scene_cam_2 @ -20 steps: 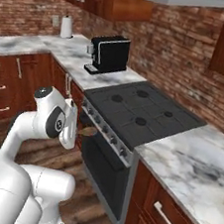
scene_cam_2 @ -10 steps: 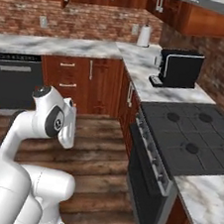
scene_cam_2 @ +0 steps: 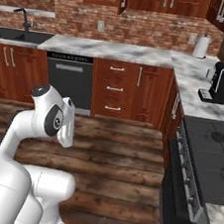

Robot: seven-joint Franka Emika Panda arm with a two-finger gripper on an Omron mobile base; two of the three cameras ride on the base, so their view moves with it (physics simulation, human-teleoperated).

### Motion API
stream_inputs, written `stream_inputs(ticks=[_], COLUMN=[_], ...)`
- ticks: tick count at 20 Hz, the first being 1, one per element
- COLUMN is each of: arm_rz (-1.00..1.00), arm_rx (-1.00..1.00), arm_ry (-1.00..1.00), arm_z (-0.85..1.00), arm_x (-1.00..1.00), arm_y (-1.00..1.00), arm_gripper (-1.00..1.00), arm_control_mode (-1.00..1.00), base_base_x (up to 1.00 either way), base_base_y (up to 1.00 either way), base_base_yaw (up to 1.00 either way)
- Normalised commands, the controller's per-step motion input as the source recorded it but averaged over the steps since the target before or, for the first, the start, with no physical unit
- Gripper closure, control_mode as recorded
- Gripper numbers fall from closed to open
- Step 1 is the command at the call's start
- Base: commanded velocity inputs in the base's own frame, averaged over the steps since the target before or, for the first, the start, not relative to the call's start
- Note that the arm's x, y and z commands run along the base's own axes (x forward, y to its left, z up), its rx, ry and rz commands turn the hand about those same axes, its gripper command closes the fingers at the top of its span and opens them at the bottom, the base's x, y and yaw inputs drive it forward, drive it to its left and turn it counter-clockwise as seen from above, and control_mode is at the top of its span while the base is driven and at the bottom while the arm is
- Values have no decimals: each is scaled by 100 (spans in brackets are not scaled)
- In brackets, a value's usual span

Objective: Organize the utensils by type. Pick up the wooden spoons from the counter and place them in the open cabinet. Then pick up the metallic utensils from the counter and place them in the open drawer.

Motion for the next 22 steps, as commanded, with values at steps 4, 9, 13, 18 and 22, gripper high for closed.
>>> stream_inputs(ticks=[4,9,13,18,22], arm_rz=[0,0,0,0,0], arm_rx=[0,0,0,0,0], arm_ry=[0,0,0,0,0], arm_z=[0,0,0,0,0], arm_x=[0,0,0,0,0], arm_y=[0,0,0,0,0], arm_gripper=[100,100,100,100,100], arm_control_mode=[100,100,100,100,100], base_base_x=[-37,-30,-7,0,0], base_base_y=[41,51,57,67,76], base_base_yaw=[37,31,22,13,7])
